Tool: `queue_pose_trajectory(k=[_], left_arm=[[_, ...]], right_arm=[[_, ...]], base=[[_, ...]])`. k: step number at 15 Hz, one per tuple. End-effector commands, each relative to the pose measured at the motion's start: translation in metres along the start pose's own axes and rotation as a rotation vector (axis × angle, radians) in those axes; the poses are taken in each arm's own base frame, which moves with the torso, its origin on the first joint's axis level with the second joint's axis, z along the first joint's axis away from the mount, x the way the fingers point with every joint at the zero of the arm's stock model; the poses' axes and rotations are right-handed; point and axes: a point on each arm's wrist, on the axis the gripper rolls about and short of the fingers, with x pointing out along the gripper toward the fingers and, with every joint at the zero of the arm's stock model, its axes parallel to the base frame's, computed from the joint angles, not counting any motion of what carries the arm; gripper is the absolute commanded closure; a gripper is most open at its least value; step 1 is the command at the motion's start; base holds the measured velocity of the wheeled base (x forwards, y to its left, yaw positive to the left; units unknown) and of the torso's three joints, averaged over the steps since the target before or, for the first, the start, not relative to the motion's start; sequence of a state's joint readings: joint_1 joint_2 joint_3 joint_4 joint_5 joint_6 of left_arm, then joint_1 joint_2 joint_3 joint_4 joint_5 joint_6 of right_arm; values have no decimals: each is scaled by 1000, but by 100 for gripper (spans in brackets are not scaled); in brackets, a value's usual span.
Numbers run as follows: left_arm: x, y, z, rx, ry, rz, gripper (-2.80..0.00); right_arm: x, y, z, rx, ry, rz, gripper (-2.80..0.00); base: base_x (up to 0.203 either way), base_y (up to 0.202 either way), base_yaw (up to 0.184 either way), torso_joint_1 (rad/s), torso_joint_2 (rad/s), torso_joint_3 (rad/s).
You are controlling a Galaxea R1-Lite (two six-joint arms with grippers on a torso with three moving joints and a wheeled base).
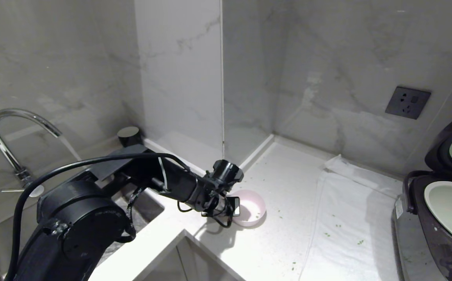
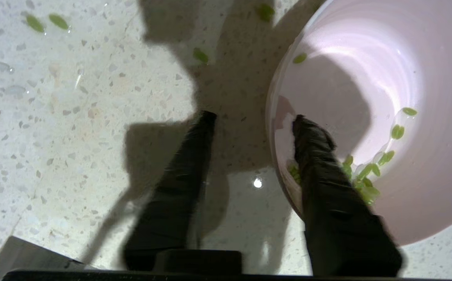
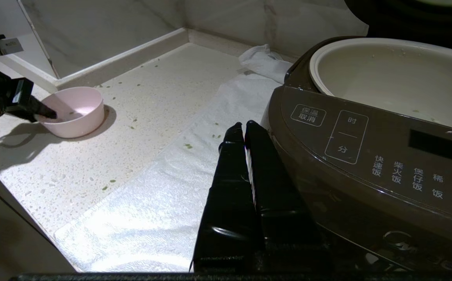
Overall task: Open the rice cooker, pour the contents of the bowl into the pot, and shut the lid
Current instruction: Pick up the bowl on the table
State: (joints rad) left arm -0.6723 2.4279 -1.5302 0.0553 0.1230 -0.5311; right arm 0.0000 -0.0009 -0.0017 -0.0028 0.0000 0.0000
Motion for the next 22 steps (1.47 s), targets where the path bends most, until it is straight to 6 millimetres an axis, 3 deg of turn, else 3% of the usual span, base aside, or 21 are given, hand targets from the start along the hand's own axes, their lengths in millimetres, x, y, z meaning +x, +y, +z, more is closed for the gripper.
queue_pose_trajectory(k=[1,7,17,22], left_arm=[[-3,0,1,-5,-1,-1,0],[-10,3,5,-39,-7,0,0],[-96,39,15,-106,-68,9,0],[-95,39,10,-101,-54,18,0]], right_arm=[[0,0,0,0,1,1,0],[0,0,0,0,1,2,0],[0,0,0,0,1,1,0],[0,0,0,0,1,0,0]], base=[[0,0,0,0,0,0],[0,0,0,0,0,0],[0,0,0,0,0,0],[-92,0,-3,4,5,-1]])
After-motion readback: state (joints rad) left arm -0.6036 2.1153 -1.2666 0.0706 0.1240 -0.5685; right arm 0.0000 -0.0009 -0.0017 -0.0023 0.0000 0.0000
